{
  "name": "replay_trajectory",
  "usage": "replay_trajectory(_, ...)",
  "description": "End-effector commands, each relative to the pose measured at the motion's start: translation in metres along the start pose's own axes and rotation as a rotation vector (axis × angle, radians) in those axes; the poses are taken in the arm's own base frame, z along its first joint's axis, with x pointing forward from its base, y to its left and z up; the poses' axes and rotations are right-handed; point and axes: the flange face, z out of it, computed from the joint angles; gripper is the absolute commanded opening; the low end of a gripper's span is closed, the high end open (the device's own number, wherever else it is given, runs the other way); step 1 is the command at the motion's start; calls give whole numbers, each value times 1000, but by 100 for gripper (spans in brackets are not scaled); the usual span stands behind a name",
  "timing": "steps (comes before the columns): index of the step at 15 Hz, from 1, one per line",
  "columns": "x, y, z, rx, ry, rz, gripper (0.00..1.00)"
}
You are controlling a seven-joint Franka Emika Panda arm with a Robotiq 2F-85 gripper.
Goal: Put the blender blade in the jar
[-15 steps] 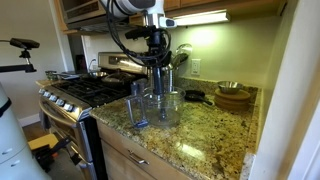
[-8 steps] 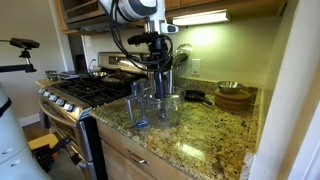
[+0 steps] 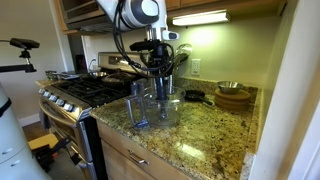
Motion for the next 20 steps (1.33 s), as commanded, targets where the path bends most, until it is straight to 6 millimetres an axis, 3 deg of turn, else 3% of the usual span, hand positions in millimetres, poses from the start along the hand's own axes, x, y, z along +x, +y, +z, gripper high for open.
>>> replay_trajectory(1, 1, 3, 6, 1, 9, 12, 21)
replay_trajectory(20, 5, 7, 54, 30, -15, 32, 21)
